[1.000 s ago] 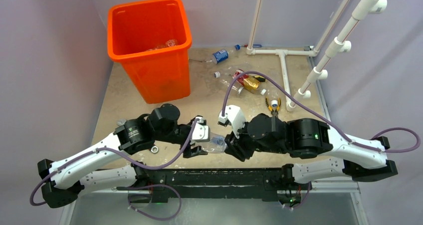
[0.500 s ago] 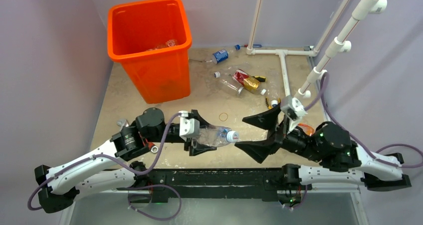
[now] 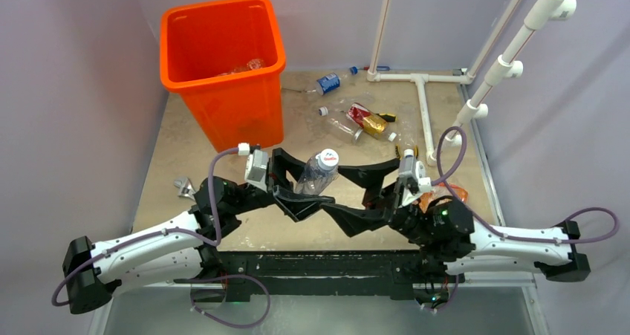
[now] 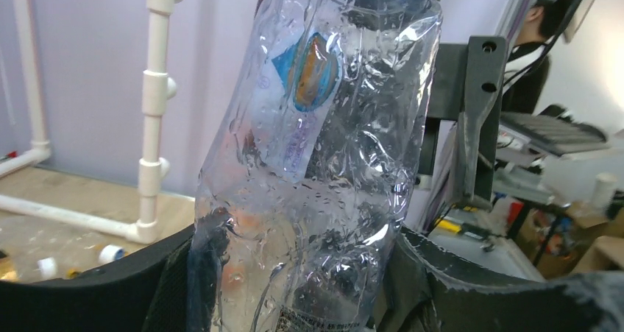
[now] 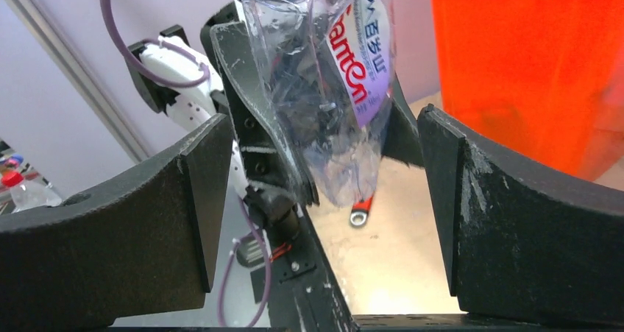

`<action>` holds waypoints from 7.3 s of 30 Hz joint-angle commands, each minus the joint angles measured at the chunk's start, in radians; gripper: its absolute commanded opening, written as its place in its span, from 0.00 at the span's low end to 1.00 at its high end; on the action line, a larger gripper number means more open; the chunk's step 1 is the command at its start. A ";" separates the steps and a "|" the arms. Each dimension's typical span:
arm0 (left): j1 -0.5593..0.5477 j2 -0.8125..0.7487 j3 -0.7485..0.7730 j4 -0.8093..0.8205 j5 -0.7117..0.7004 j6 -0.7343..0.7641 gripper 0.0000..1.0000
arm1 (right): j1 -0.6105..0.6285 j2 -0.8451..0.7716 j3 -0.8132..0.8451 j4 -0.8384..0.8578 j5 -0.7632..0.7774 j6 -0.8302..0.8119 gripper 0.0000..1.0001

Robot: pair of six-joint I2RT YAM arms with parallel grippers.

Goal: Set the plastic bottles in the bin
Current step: Pick up the plastic bottle from the corner of the board, then place the plastic bottle in the trash bin, then pick up the plastic bottle at the center of the board.

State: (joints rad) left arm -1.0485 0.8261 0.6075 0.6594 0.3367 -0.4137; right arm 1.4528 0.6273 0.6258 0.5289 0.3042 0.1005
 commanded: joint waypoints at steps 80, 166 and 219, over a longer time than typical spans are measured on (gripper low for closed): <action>-0.003 0.014 0.411 -0.572 -0.174 0.117 0.79 | 0.004 0.127 0.002 -0.022 0.167 -0.025 0.16; 0.637 0.837 1.344 -0.558 -1.043 0.463 0.97 | 0.004 0.206 -0.124 -0.155 0.076 0.129 0.99; 0.417 0.033 0.187 -0.952 -0.397 0.028 0.99 | -0.523 0.171 -0.035 -1.224 0.680 1.342 0.99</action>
State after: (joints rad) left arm -0.6308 0.8635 0.8021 -0.3454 -0.1036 -0.3405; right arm 0.9447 0.7494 0.5282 -0.4736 0.8162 1.2205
